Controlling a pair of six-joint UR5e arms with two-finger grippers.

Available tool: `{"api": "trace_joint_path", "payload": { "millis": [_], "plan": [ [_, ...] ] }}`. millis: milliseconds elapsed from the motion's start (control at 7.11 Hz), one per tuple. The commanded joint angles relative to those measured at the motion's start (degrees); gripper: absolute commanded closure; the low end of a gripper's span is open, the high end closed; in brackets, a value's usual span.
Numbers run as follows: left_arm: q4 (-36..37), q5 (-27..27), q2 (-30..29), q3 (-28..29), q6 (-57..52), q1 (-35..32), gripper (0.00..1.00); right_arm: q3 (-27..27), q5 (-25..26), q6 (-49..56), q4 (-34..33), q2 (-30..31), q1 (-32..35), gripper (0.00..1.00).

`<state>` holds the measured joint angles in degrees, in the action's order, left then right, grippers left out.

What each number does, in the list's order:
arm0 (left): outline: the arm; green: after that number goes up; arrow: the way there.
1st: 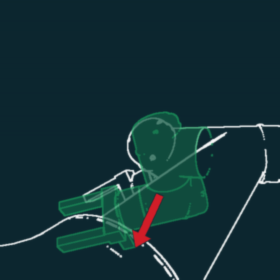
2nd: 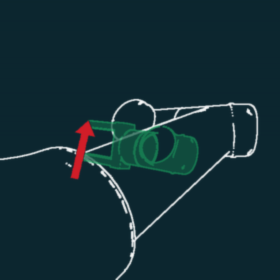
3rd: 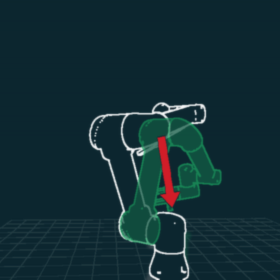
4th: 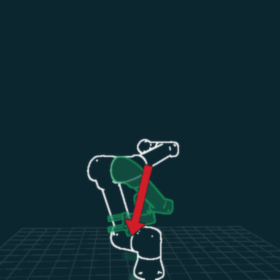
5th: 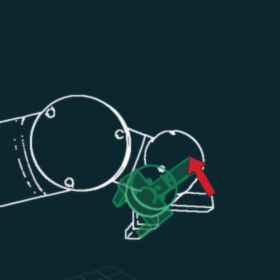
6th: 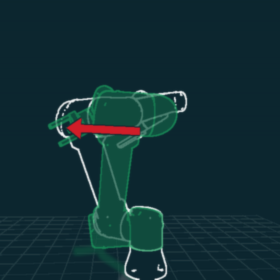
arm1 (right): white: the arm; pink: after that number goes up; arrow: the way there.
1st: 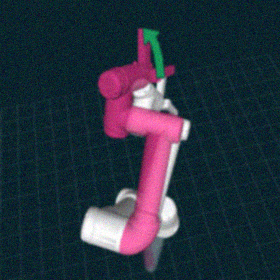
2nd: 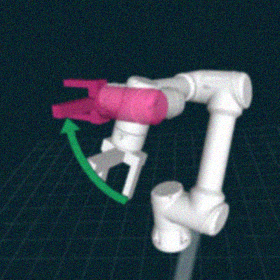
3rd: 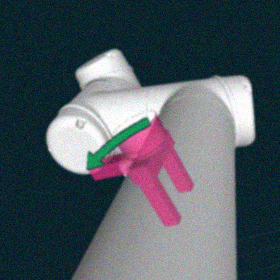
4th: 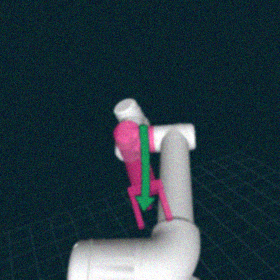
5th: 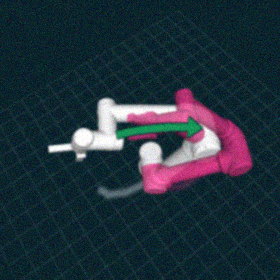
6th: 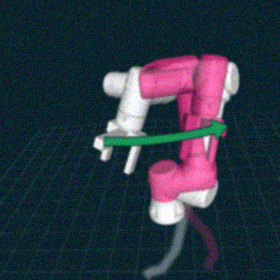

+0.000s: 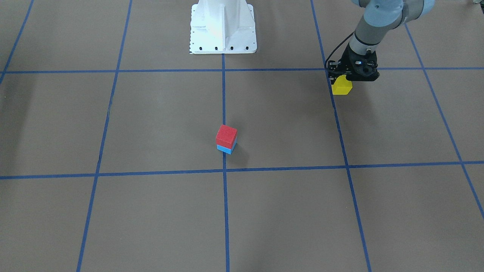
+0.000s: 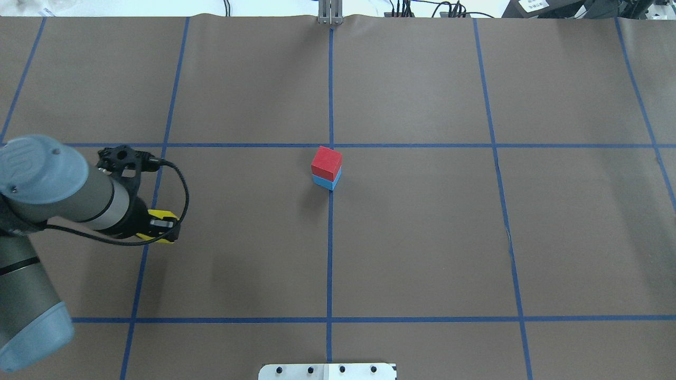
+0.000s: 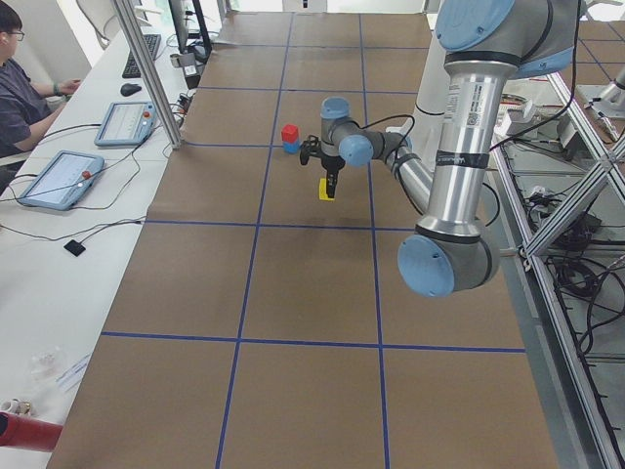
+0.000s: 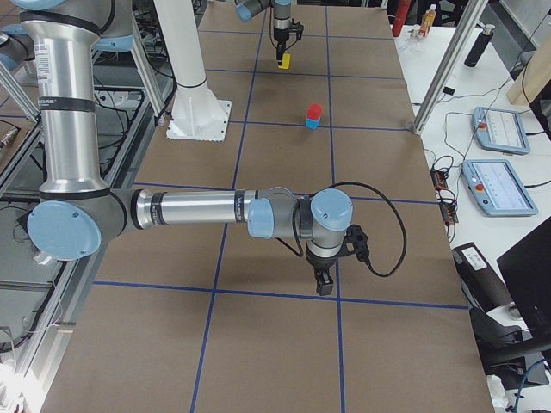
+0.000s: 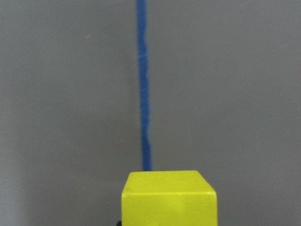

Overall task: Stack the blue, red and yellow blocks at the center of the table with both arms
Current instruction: 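Carry the yellow cube with the left gripper above the red cube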

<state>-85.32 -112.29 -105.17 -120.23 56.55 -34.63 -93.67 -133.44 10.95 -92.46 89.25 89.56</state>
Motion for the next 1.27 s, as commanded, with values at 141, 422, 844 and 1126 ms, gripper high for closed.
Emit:
{"api": "trace_joint_path", "payload": {
  "millis": [141, 422, 844, 1126],
  "plan": [
    [9.74, 0.23, -27.04, 13.64, -5.48, -1.40, 1.00, -0.02, -0.07, 0.04, 0.00, 0.40, 0.09, 0.00],
    [9.30, 0.23, -34.65, 21.42, -9.43, -1.49, 1.00, 0.06, -0.07, 0.04, 0.00, 0.40, 0.09, 0.00],
    [-0.81, 0.14, -37.72, 31.69, -10.41, -1.84, 1.00, -0.02, -0.16, -0.05, 0.00, 0.92, 0.09, 0.00],
    [-0.99, 0.14, -39.49, 34.78, -10.85, -1.58, 1.00, -0.02, -0.07, -0.05, 0.00, 0.93, 0.09, 0.00]
  ]
}}
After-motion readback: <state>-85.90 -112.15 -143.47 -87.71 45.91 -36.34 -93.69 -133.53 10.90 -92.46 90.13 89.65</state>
